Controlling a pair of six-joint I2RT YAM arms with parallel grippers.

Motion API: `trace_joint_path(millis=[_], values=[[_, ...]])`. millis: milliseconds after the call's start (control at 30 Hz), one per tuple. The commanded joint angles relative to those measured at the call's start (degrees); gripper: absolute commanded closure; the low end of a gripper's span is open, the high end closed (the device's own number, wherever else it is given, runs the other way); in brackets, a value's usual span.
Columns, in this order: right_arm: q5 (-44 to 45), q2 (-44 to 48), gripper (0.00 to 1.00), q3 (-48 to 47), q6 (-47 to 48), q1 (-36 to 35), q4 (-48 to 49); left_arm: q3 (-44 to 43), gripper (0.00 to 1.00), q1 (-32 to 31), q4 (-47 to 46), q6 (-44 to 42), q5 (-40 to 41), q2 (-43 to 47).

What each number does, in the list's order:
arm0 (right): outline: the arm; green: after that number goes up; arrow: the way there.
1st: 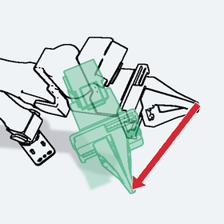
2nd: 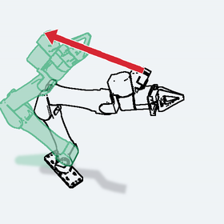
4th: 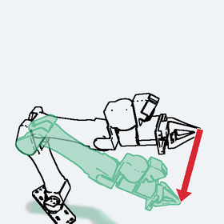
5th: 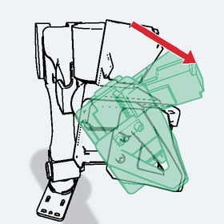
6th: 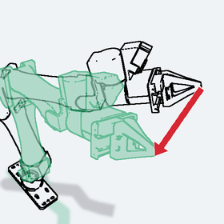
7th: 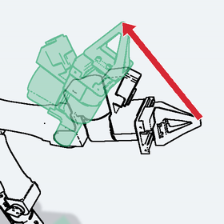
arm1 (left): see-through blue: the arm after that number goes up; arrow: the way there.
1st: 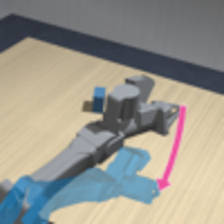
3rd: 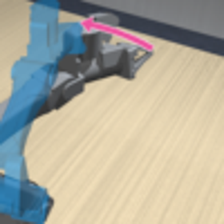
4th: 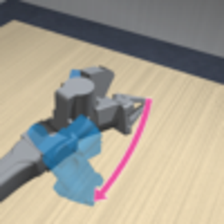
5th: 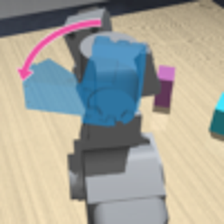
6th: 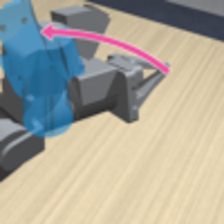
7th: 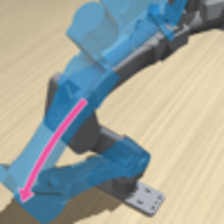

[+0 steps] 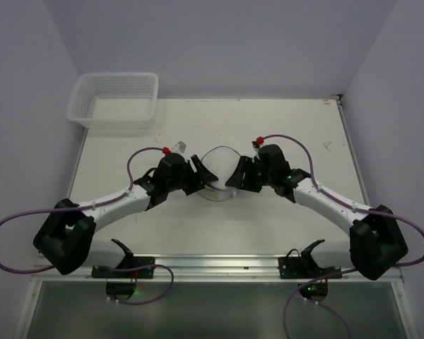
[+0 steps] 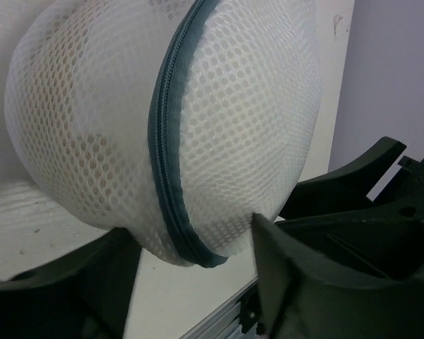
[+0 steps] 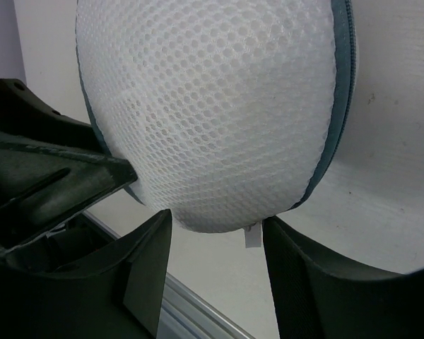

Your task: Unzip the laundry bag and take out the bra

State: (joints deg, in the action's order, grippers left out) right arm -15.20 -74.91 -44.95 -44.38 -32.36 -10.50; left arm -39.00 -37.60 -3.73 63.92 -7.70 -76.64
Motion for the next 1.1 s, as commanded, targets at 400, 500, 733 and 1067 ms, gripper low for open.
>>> trace_joint_path(millis=[400, 500, 733, 1067], values=[[7.0, 14.9, 0.43, 3.1, 6.0, -0.3, 0.6, -3.4, 1.00, -1.2, -9.5, 7.3, -2.1, -3.3], [6.2, 17.5, 0.48, 6.8, 4.7, -1.1, 4.1, -3.8, 1.00, -1.2, -10.0, 8.8, -2.6, -3.3], [4.0, 15.9, 0.57, 12.0, 0.0, -1.4, 9.9, -3.7, 1.00, -1.2, -11.1, 13.2, -3.4, -2.6], [1.8, 11.5, 0.65, 14.8, -3.4, -1.4, 18.2, -3.6, 1.00, -1.2, -11.6, 15.7, -2.8, -1.1]])
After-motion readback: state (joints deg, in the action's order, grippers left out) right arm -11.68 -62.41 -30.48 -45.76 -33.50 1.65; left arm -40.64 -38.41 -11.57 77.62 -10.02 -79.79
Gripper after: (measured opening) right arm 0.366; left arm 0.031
